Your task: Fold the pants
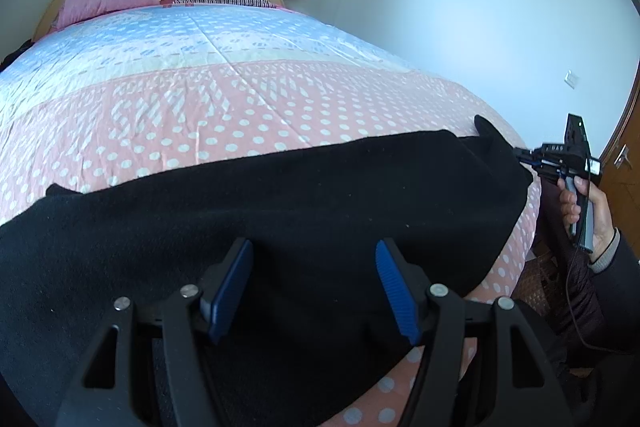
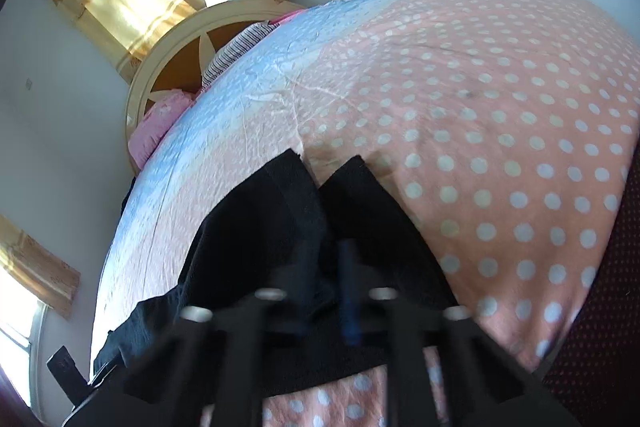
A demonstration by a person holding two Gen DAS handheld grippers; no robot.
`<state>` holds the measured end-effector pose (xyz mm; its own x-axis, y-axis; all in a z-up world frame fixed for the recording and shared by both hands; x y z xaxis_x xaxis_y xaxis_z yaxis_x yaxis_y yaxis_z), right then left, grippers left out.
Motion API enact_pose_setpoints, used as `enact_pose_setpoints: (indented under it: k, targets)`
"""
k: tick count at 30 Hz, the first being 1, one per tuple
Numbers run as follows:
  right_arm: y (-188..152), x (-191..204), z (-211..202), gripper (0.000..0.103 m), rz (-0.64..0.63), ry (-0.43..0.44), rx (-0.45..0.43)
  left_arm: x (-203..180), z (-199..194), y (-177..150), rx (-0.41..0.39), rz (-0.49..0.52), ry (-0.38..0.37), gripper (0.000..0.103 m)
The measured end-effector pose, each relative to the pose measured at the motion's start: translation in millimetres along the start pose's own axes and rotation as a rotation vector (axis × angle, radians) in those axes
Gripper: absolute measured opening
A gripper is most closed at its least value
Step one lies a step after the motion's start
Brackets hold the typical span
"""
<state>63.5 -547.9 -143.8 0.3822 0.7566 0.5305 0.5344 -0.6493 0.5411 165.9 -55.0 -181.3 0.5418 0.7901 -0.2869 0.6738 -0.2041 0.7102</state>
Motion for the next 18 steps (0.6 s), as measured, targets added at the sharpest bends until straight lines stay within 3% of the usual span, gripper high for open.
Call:
enact_pose_setpoints:
  k: [4,7,12,13,15,16,18]
  targets:
    - [-3.8,1.1,-26.9,0.006,-0.014,-0.019,-0.058,2.2,0.1,0.5,-0.005,-0.017,-0.020,0.067]
    - [-7.0,-11.0,-54.3,0.005,-0.025,-0.088,-0.122,2.7,0.1,0.4,-0.009,-0.026,-0.027,0.067]
    - [-14.2,-47.2,-29.8,0.007,0.046,-0.138,-0.008,0.3,0.9,0.6,-0.005,-0.018,-0.027,0.068]
    - [-9.9,-46.0,-35.1,0.009,0.052,-0.129,-0.035,0.2,0.9,0.8,-0.006,-0.018,-0.027,0.069]
    - [-2.5,-43.8,-46.0,0.031,0.034,-0.167,-0.096,0.6,1.0,0.7,-0.007,-0.020,-0.028,0.068]
    - [-0.5,-45.7,-51.2,0.054,0.041,-0.196,-0.118,0.7,0.7,0.7,-0.008,-0.021,-0.030,0.068]
    - [3.5,-46.7,-62.4,0.057,0.064,-0.202,-0.173,1.0,0.6,0.7,-0.011,-0.024,-0.035,0.068]
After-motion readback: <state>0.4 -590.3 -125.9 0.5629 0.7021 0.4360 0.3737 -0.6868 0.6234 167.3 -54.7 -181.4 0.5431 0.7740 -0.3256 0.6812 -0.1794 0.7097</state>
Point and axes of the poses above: each gripper's, at about its wrist camera, not at the fingertips, and z roughly the way its jaws point, x to its left, y to its top, the point moved 3 cm from there along z, roughly the way its jaws point, and after that the axes turned 1 degree about -y, right-handed, at the moved point
